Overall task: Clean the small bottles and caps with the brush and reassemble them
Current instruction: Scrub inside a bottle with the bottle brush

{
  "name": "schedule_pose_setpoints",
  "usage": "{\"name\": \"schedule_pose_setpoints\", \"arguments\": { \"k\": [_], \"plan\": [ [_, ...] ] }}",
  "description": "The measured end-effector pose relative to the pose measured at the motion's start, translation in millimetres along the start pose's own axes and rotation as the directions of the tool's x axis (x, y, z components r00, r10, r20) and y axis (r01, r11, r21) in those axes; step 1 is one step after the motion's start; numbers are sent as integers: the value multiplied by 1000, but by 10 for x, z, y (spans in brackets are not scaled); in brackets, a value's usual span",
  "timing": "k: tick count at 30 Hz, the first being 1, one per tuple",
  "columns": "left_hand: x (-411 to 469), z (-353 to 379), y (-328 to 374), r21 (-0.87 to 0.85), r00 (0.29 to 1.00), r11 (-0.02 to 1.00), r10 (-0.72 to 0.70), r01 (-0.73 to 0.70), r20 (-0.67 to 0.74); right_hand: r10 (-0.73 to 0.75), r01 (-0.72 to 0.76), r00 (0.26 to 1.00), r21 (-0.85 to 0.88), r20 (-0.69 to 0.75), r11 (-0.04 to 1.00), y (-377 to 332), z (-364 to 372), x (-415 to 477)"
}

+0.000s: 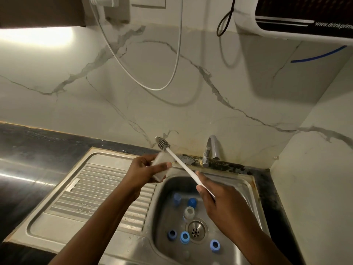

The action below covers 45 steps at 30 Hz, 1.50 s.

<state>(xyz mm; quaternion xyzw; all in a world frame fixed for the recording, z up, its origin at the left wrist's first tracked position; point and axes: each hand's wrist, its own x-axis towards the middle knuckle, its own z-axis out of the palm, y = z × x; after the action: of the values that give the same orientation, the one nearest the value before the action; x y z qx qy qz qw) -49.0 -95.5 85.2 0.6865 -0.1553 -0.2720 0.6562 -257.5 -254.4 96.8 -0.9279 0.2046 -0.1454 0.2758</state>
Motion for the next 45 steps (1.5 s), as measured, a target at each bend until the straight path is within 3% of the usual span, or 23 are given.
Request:
{"name": "schedule_pose_setpoints", "arguments": {
  "k": [2, 10, 15, 27, 35, 45],
  "plan": [
    [-11, 90, -42, 137, 995, 985, 100, -102, 20, 18, -18, 1000, -22, -12, 1000, -33, -32, 48],
    [100, -44, 19, -11, 989, 994, 110, -111, -100, -23, 24, 999, 6, -22, 1000, 89, -132, -65],
    [144, -153, 18, -82, 988, 991, 94, -104, -125, 64, -64, 998, -34, 6, 997, 74, -114, -190],
    [165, -182, 13, 251, 926, 938, 297, -237, -235, 73, -75, 997, 135, 23, 988, -86, -135, -67],
    [108, -160, 17, 525, 831, 791, 497, -316, -250, 114, -124, 992, 215, 62, 969, -184, -197, -34],
    [28, -179, -46, 747, 683, 494, 727, -445, -74, 82, -82, 997, 139, 6, 987, -245, -200, -29]
  ]
}}
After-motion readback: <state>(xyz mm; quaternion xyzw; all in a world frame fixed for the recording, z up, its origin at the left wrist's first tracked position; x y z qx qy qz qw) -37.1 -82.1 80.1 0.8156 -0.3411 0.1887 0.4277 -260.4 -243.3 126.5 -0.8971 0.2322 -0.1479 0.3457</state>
